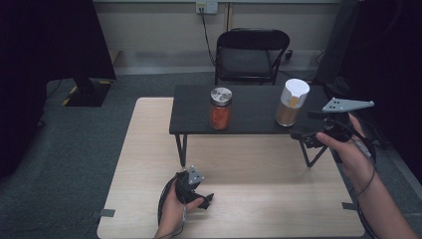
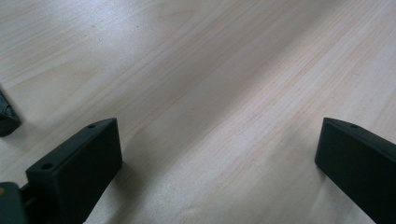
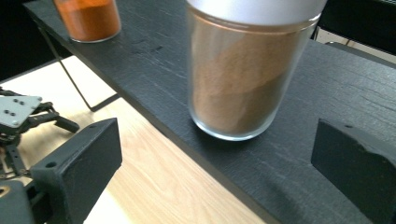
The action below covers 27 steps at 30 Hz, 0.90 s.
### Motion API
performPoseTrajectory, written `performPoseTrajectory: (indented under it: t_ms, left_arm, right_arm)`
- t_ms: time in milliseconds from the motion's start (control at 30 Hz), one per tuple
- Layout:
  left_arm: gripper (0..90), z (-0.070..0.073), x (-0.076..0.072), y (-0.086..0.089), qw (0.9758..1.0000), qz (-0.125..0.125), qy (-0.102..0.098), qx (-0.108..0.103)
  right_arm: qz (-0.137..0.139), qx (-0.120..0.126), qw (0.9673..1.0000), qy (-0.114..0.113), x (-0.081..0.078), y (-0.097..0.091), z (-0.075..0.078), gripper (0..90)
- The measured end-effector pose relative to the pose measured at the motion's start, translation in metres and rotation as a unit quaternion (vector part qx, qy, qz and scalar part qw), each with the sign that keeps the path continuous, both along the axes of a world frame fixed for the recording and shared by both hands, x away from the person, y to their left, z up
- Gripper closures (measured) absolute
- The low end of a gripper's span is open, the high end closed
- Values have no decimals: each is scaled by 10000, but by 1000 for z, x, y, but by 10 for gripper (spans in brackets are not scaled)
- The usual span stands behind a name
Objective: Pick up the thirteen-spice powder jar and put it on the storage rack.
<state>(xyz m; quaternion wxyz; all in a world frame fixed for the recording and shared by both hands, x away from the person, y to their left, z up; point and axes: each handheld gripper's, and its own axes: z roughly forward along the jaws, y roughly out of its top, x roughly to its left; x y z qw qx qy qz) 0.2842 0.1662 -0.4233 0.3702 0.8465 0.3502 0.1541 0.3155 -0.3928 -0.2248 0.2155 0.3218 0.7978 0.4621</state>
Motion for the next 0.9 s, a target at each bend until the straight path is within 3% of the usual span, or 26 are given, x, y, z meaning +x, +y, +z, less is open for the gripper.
performPoseTrajectory:
  t_ms: [400,900]
  left_arm:
    - [0,0,0,0,10000,-2,-1,3]
    - [0,0,0,0,10000,-2,0,4]
  right_arm:
    - [168,35,9998,-63,-16,-2,-11,11]
    - [313,232,9992,34,-26,-5,-41,10]
